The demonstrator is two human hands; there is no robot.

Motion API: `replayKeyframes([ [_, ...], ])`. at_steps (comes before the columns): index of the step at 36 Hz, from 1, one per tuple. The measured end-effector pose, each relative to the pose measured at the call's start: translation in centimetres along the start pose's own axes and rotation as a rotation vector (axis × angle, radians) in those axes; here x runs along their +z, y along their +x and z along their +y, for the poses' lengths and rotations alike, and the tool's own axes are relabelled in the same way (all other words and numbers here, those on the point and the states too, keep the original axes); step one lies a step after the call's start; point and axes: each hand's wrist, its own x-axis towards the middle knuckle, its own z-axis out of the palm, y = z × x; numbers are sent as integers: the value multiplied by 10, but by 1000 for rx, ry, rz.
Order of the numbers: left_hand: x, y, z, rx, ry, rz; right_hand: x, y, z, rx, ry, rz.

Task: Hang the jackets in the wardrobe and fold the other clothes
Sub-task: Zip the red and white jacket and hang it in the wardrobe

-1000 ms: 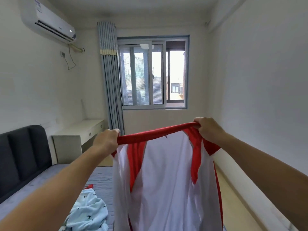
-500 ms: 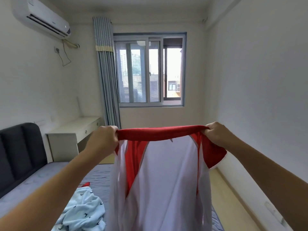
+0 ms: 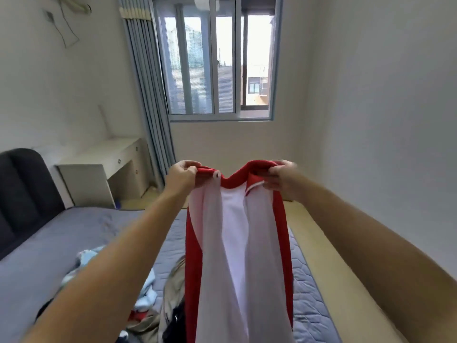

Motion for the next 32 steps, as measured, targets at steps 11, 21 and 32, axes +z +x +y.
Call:
replayKeyframes([
  [11, 20, -55, -332, -632, 451, -354, 1, 18, 323, 472, -443, -162],
  [21, 30, -194, -571, -973, 513, -394, -11, -54, 610, 816, -580, -209],
  [32, 91, -228, -707, -246, 1137, -587, -23, -84, 770, 559, -975, -365],
])
